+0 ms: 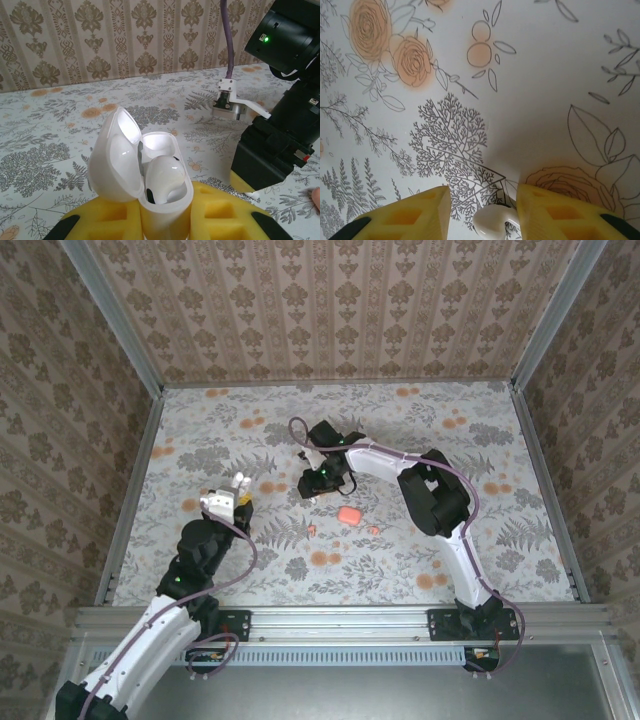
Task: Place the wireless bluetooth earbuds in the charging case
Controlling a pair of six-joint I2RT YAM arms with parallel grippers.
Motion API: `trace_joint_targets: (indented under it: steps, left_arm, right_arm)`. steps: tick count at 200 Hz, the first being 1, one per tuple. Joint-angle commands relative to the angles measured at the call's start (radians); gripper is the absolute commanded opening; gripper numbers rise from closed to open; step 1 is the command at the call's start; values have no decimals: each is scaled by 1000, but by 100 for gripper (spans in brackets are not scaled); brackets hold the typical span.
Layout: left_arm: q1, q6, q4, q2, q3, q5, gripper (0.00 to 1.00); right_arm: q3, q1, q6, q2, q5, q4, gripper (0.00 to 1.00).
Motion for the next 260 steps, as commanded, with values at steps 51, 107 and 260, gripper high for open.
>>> trace_joint_targets:
  steps: [51,107,260]
  left_arm:
    - [8,-25,38,-8,-13,18,6]
    - [7,-27,40,-8,-13,21,6]
    - [8,-29,32,-8,-9,18,6]
  right_arm:
    - [-37,30,-3,-67,-27,-106,41]
    - [-55,63,26,-101,-14,-122,43]
    - [303,137,278,56,344,-462,46]
